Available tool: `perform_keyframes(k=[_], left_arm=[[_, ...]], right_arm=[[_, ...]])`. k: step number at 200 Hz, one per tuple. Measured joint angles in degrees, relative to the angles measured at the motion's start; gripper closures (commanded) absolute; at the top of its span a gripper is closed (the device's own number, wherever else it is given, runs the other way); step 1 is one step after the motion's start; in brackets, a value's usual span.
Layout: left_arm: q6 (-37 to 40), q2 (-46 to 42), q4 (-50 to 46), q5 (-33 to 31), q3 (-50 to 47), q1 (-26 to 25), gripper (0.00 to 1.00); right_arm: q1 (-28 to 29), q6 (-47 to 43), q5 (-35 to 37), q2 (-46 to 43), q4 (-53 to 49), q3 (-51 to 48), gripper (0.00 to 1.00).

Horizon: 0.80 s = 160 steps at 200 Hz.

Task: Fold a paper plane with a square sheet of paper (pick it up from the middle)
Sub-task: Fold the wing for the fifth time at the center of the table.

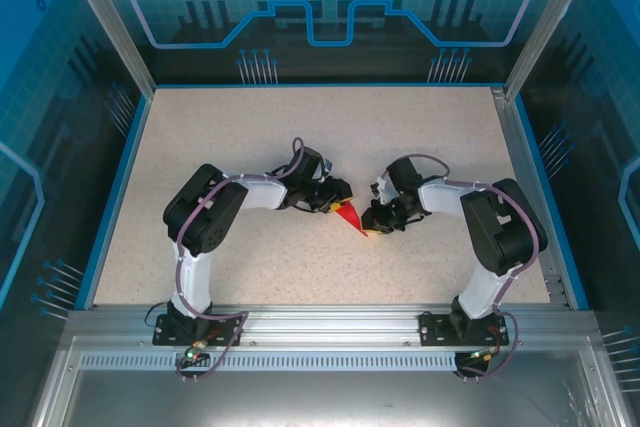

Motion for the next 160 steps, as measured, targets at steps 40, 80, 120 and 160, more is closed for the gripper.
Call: perform_keyframes(k=[40, 80, 120, 160], left_arm=[[0.0, 0.0, 0.0, 0.0, 0.0, 0.0, 0.6], [0.0, 0.0, 0.0, 0.0, 0.0, 0.0, 0.6], [0.0, 0.0, 0.0, 0.0, 0.0, 0.0, 0.6], [0.0, 0.0, -0.1, 0.0, 0.0, 0.0, 0.6]], right_arm=[[0.0, -0.8, 0.2, -0.3, -0.2, -0.2, 0.84], [1.0, -1.3, 2.7, -0.4, -1.4, 0.4, 0.87], [2.5, -1.4, 6.2, -0.6, -3.1, 1.5, 0.89], [3.1, -1.4, 7.3, -1.0, -3.5, 1.6, 0.84]])
